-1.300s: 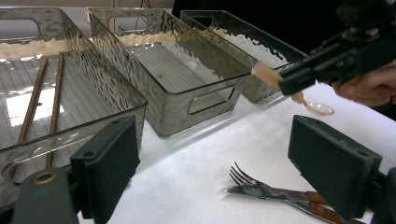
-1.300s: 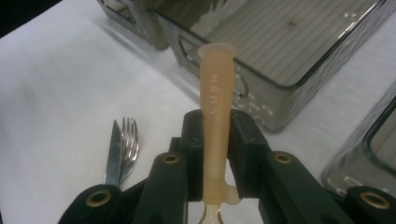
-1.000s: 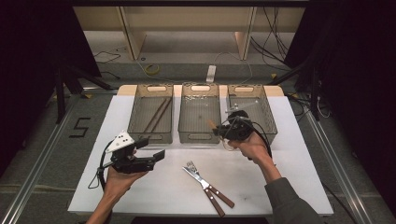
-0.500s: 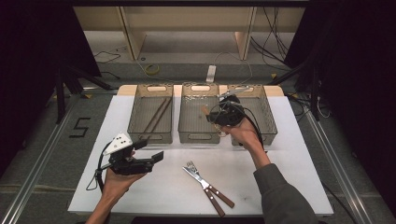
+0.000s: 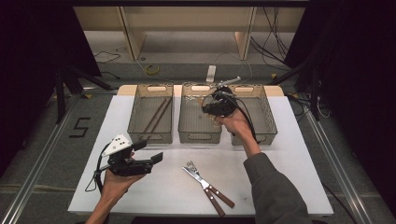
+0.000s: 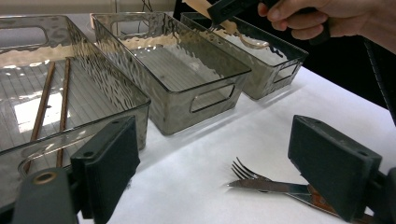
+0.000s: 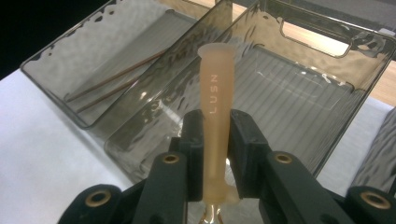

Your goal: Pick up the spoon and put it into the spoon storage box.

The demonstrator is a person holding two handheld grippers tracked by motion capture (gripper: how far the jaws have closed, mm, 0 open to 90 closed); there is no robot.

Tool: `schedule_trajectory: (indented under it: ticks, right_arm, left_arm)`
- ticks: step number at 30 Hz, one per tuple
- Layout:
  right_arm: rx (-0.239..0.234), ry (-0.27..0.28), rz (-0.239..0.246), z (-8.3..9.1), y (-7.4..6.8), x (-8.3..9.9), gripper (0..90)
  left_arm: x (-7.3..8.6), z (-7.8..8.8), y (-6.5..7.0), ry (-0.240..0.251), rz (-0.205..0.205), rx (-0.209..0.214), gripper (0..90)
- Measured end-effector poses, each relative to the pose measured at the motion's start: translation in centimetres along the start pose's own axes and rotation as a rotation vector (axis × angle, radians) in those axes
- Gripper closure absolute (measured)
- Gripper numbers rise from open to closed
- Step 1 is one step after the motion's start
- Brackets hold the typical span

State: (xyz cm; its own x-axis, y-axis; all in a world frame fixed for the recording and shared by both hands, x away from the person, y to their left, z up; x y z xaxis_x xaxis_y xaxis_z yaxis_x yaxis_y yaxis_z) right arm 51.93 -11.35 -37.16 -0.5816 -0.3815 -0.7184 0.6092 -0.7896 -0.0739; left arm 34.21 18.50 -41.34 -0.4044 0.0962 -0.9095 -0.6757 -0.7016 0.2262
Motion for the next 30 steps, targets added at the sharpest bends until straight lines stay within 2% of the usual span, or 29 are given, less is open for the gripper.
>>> schedule_trajectory:
  ticks: [9, 14, 30]
  right_arm:
    - [0.029, -0.013, -0.008, -1.1, 0.3, -0.7, 77.2]
    - [0.04, -0.028, -0.023, -1.8, 0.5, -0.6, 77.2]
    - [0.072, -0.068, -0.024, -4.1, 0.2, -0.1, 76.9]
  left_arm:
    - [0.0, 0.1, 0.0, 0.001, -0.009, -0.002, 15.6]
    - [0.0, 0.0, 0.1, 0.002, -0.011, -0.001, 15.6]
    - [0.0, 0.0, 0.1, 0.004, -0.013, 0.001, 15.6]
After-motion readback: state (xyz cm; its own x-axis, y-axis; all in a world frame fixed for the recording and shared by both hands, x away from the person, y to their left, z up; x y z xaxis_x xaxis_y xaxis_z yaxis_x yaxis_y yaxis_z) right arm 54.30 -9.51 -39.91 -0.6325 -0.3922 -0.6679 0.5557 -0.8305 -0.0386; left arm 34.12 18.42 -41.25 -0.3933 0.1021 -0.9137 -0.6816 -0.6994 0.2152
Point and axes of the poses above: each handheld gripper's, and its own axes: z roughly backward along the jaws, x roughly out of its underside, y roughly to its right, the point moved 1 cm from there along -z, roughly forward along the jaws, and after that the axes turned 4 degrees about x, right-handed, at the moved point
